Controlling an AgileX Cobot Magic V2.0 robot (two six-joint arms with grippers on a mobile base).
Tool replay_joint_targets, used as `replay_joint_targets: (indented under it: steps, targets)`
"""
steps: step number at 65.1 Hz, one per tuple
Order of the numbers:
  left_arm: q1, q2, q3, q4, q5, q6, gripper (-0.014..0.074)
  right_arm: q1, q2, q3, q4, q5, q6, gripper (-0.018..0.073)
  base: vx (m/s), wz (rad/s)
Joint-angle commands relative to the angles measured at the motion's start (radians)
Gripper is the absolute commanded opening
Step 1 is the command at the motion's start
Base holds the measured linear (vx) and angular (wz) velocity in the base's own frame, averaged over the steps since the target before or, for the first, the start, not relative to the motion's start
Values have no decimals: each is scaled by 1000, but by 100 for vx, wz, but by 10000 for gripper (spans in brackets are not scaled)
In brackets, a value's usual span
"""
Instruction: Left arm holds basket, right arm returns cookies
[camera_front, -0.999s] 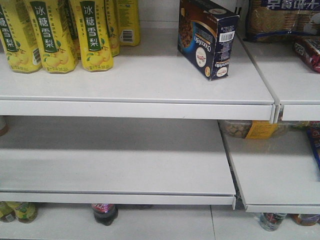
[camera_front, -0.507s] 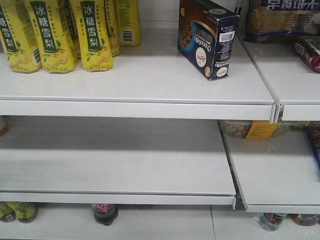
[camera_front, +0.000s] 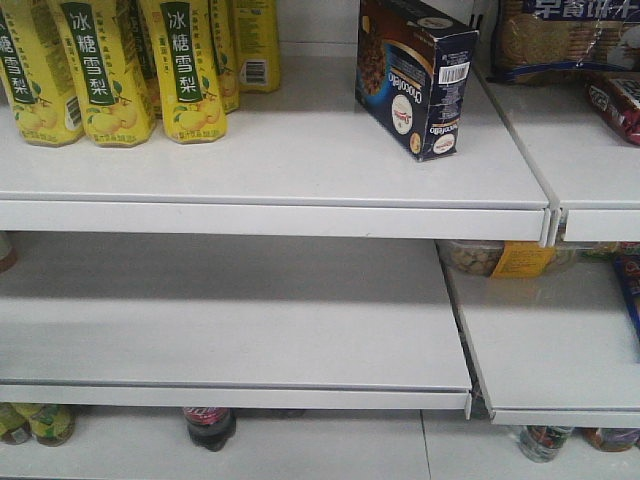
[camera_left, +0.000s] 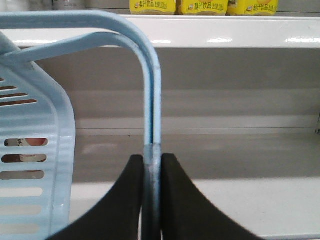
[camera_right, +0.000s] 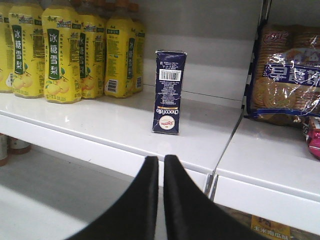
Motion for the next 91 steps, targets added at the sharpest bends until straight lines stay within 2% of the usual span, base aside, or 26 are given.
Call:
replay_joint_targets:
  steps: [1, 56, 64, 77, 91]
  targets:
    - [1, -19, -30, 10, -103, 12, -3, -5, 8, -27, -3, -71, -5, -3, 0, 0]
    - [1, -19, -30, 10, -103, 12, -3, -7, 8, -27, -4, -79, -5, -3, 0, 0]
    - [1, -18, -30, 10, -103, 12, -3, -73, 8, -27, 3, -79, -1, -3, 0, 0]
    - [1, -18, -30, 10, -103, 12, -3, -248, 8, -27, 3, -79, -1, -3, 0, 0]
    - [1, -18, -30, 10, -103, 12, -3, -401, 8, -27, 0, -79, -2, -3, 0, 0]
